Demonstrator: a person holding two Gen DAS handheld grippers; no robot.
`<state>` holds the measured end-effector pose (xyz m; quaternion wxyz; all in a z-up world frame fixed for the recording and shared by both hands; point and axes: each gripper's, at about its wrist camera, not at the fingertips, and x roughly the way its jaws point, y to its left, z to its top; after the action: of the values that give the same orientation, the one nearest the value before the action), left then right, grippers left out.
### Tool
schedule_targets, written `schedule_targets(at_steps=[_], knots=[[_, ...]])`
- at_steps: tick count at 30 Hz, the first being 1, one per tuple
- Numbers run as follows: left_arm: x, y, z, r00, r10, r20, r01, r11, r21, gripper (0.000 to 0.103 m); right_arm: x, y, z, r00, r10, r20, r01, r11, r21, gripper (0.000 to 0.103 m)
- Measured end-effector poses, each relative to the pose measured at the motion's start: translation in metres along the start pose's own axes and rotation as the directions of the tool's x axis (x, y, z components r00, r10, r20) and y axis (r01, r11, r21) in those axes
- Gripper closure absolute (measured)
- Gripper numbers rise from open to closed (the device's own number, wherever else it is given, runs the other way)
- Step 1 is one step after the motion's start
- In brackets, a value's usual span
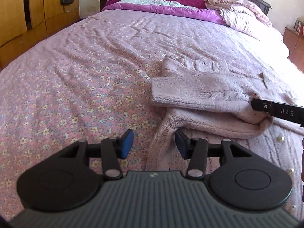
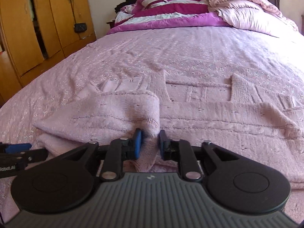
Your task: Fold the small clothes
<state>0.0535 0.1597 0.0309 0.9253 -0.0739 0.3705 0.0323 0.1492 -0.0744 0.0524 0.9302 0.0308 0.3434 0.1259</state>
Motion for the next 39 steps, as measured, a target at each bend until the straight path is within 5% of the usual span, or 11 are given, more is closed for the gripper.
schedule_targets(at_steps=[6,13,25,28,30,31,39], knots=[[-0.017,0.008,0.005,1.0,0.017,-0.003,-0.017,1.0,-0.002,0.053,-0.027,0.027,0.008,0.995,0.047,0.084,-0.042,0.997,-0.057,0.055],[-0.025,0.017,0.003,0.999,0.046,-0.02,-0.047,0.999,-0.006,0.052,-0.022,0.078,0.011,0.969,0.247,0.012,-0.243,0.96,-0.141,0.046],[-0.018,0.028,-0.007,0.998,0.052,-0.043,-0.052,0.999,-0.008,0.052,0.035,0.145,-0.007,0.96,0.259,-0.107,-0.278,0.928,-0.247,0.041],[-0.02,0.025,-0.006,0.998,0.045,-0.039,-0.045,0.999,0.0,0.052,0.047,0.134,-0.004,0.952,0.285,-0.11,-0.3,0.943,-0.146,0.059],[-0.021,0.022,-0.004,0.999,0.046,-0.03,-0.045,0.999,0.01,0.052,0.049,0.118,0.002,0.942,0.322,-0.096,-0.327,0.944,-0.045,0.087],[-0.021,0.02,-0.003,0.999,0.047,-0.026,-0.047,0.999,0.014,0.053,0.048,0.112,0.004,0.941,0.33,-0.08,-0.331,0.943,-0.009,0.094],[-0.028,0.007,0.008,1.0,0.019,0.016,-0.02,1.0,0.02,0.053,0.015,0.06,0.026,0.943,0.319,0.091,-0.328,0.937,0.12,0.095]])
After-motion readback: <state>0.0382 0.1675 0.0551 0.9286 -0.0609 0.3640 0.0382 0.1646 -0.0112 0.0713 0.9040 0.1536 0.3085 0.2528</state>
